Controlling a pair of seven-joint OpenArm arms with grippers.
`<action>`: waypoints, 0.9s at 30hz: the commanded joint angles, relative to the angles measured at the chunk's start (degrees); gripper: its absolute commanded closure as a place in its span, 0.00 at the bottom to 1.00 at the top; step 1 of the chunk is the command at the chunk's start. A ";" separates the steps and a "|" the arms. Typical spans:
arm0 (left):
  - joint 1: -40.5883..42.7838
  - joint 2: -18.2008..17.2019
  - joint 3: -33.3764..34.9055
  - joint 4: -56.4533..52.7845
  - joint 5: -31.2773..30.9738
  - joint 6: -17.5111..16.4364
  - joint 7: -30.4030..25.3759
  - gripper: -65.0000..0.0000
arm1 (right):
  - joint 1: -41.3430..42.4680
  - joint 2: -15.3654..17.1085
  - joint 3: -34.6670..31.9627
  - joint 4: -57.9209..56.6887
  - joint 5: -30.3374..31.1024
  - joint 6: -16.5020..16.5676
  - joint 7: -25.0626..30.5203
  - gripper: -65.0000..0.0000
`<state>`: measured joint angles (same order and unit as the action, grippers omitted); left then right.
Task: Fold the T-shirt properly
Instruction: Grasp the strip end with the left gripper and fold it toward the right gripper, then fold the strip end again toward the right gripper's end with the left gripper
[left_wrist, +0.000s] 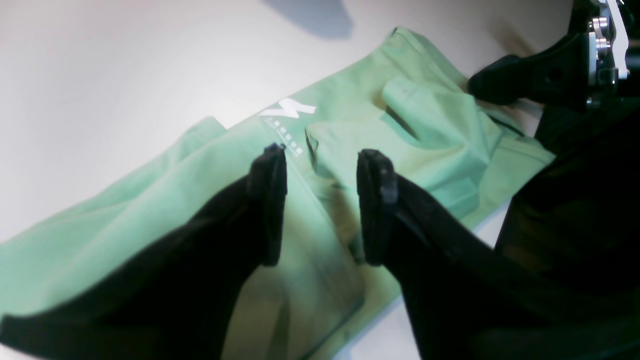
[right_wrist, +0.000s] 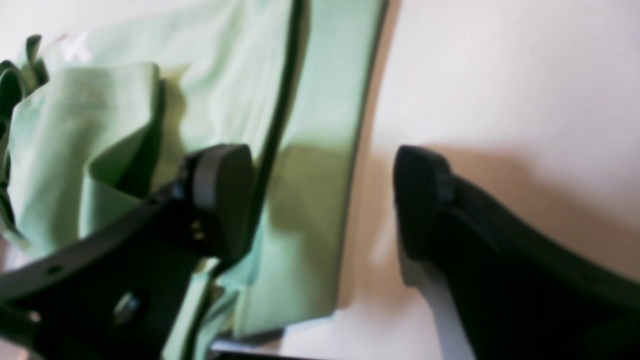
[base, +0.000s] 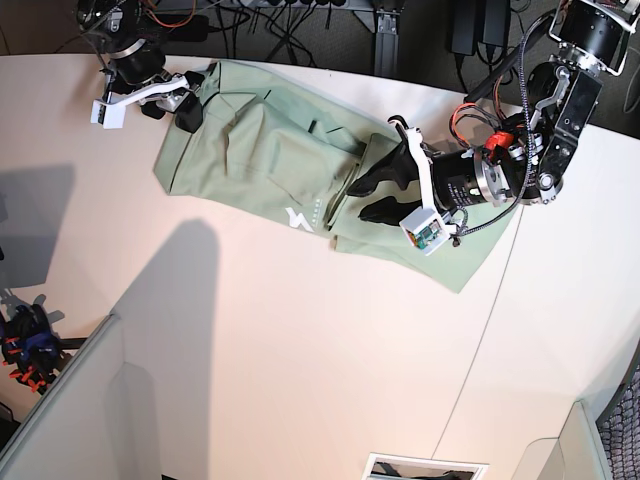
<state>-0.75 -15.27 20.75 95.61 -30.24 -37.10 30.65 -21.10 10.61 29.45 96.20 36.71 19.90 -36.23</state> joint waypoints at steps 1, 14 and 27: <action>-0.81 -0.17 -0.22 0.85 -0.81 0.00 -1.22 0.59 | 0.13 -0.15 -0.07 0.74 1.29 0.98 0.24 0.32; -0.15 -0.15 -0.22 0.85 -0.59 0.00 -0.81 0.59 | 1.55 -5.53 -5.22 0.74 -0.02 0.94 0.42 0.32; 0.15 -0.17 -0.22 0.85 -0.57 0.00 -0.81 0.59 | 5.07 -8.70 -5.64 0.74 -8.37 0.94 4.35 1.00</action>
<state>0.14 -15.29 20.75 95.61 -29.80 -37.08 31.09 -16.29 1.72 23.75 96.09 27.90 20.34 -33.01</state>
